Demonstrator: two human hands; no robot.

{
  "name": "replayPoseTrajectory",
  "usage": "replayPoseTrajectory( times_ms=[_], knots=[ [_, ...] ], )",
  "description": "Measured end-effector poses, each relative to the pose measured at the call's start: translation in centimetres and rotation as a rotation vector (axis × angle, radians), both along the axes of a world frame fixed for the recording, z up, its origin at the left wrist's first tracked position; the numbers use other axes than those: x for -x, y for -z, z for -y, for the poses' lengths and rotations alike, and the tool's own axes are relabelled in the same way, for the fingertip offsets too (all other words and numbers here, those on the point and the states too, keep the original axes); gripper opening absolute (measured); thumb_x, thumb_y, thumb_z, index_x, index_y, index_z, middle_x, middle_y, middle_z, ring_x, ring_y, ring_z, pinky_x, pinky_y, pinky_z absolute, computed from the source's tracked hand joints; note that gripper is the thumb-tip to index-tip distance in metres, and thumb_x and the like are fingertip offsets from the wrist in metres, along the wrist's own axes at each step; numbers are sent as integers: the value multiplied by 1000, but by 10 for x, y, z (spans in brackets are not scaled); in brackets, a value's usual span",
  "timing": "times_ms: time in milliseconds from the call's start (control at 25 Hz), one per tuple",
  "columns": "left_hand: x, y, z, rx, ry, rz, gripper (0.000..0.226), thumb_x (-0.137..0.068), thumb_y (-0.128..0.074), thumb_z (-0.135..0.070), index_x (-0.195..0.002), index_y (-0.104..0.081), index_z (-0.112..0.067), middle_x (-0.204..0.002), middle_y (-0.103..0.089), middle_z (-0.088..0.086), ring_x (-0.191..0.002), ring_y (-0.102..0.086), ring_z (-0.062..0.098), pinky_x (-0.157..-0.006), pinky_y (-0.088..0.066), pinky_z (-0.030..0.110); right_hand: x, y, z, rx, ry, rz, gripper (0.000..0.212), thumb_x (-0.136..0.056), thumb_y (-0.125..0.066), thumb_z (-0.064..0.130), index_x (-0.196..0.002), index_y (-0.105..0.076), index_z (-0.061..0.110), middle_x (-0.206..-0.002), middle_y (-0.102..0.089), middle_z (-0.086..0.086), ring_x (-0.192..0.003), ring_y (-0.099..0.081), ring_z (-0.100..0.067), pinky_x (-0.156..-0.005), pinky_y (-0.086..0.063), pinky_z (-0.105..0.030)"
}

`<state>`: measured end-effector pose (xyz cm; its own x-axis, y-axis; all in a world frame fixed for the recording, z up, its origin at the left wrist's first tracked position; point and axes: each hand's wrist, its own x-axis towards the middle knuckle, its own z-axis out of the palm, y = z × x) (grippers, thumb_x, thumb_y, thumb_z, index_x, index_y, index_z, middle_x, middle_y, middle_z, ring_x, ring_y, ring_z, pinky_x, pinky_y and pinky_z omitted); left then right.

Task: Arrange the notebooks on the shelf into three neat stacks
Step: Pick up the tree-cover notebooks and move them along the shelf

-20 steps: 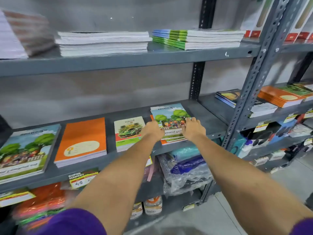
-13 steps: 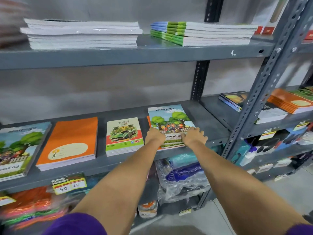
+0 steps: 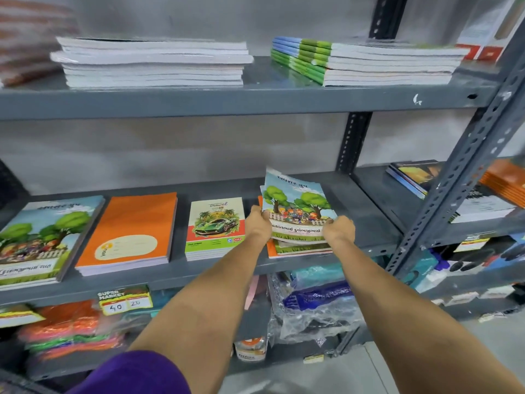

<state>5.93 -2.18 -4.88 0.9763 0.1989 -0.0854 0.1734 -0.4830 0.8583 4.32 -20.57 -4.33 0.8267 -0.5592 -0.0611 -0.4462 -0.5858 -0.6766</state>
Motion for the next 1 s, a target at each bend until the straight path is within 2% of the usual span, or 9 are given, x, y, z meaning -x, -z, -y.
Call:
replayPoseTrajectory(
  times_ms=[120,280,360,480,560,640,760,840,1000],
  knots=[
    [6,-10,-20,33,-39,27,28,-101,-35,-25,-116,-47,-5,-103,-62,22,-91,-61,40,-78,-54,49,-1,-10,-22,-21,-3,94,33,-96,-46,13,-121,-53,-7,-128,-52,-26,-114,-54,-42,-89,-45,-42],
    [16,-29,-81,55,-129,94,33,-102,-33,-27,-116,-51,-4,-100,-61,16,-98,-59,35,-73,-44,33,-9,-28,-75,-72,-110,160,31,-96,-42,8,-118,-56,-8,-121,-60,-29,-113,-56,-43,-90,-45,-41],
    [24,-36,-129,32,-175,121,34,-102,-32,-26,-115,-52,-3,-105,-62,17,-100,-58,33,-73,-40,32,-11,-35,-119,-115,-181,201,29,-95,-42,9,-111,-60,-7,-112,-64,-28,-105,-59,-41,-87,-46,-40],
    [38,-40,-209,0,-245,135,32,-102,-32,-25,-113,-52,-3,-105,-62,19,-95,-59,34,-77,-51,39,-4,-37,-191,-190,-302,236,25,-94,-43,11,-103,-62,-3,-93,-63,-21,-89,-58,-33,-76,-45,-37],
    [49,-40,-264,-31,-288,133,31,-102,-32,-26,-112,-52,-4,-100,-62,17,-88,-61,33,-68,-51,38,4,-36,-242,-212,-367,230,23,-93,-46,13,-102,-61,-1,-90,-62,-18,-82,-55,-28,-72,-44,-35],
    [60,-38,-314,-118,-351,126,34,-102,-30,-26,-114,-52,-3,-100,-63,19,-92,-61,37,-69,-44,36,10,-37,-293,-221,-429,224,21,-93,-48,13,-101,-62,0,-93,-66,-19,-81,-57,-29,-69,-43,-34],
    [79,-36,-390,-259,-443,102,34,-102,-31,-25,-113,-52,-3,-106,-63,23,-98,-59,39,-75,-44,39,16,-39,-369,-283,-519,187,20,-91,-54,13,-106,-63,3,-103,-67,-16,-97,-62,-31,-83,-50,-37],
    [89,-34,-436,-317,-475,90,31,-101,-31,-22,-111,-53,-3,-104,-64,23,-97,-60,39,-74,-44,39,18,-40,-414,-274,-616,134,12,-89,-58,13,-97,-64,7,-95,-66,-11,-92,-62,-26,-79,-49,-30],
    [105,-17,-510,-386,-493,69,29,-100,-32,-17,-110,-54,-2,-106,-63,21,-97,-58,38,-73,-41,38,25,-40,-490,-169,-703,58,7,-87,-62,12,-85,-66,7,-89,-70,-7,-88,-65,-27,-70,-54,-32]
  ],
)
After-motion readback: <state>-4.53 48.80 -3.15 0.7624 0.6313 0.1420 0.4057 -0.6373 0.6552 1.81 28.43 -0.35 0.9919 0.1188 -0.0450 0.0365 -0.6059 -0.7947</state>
